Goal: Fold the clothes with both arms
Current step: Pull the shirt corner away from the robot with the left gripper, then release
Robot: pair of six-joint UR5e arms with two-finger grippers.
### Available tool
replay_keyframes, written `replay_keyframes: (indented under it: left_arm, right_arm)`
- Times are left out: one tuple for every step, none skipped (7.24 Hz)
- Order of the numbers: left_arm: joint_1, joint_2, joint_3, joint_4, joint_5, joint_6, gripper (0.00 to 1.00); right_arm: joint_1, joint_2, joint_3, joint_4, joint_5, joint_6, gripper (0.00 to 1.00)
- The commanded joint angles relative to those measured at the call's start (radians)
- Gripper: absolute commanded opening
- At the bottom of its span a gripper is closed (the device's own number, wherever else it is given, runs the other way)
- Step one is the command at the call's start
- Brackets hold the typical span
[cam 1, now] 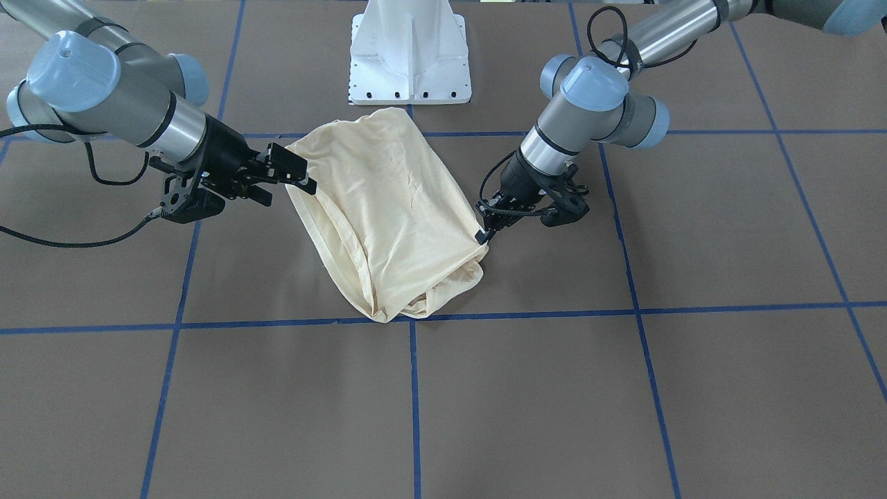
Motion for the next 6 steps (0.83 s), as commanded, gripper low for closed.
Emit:
replay_keyframes:
  left_arm:
    - [-0.049,-0.012,0.035,0.022,0.005,0.007,0.0]
    - [-0.066,-0.06,0.103,0.019,0.008,0.009,0.0]
    - [-0.087,-0.129,0.201,0.011,0.011,0.007,0.0]
    - [-0.113,-0.186,0.277,0.0,0.041,0.011,0.0]
    - [-0.12,-0.223,0.338,-0.033,0.09,0.047,0.0]
    - [-0.136,-0.252,0.406,-0.088,0.104,0.05,0.0]
  right_arm:
    - [0.002,-0.004,-0.003,0.0,-0.002,0.001,1.0]
    - [0.006,-0.005,-0.004,0.0,-0.005,0.001,1.0]
    - [0.009,-0.007,-0.004,0.0,-0.007,0.003,1.0]
    - [0.012,-0.011,-0.004,0.002,-0.007,0.003,1.0]
    - [0.015,-0.013,-0.004,0.002,-0.007,0.003,1.0]
    - [0.018,-0.016,-0.004,0.002,-0.007,0.003,1.0]
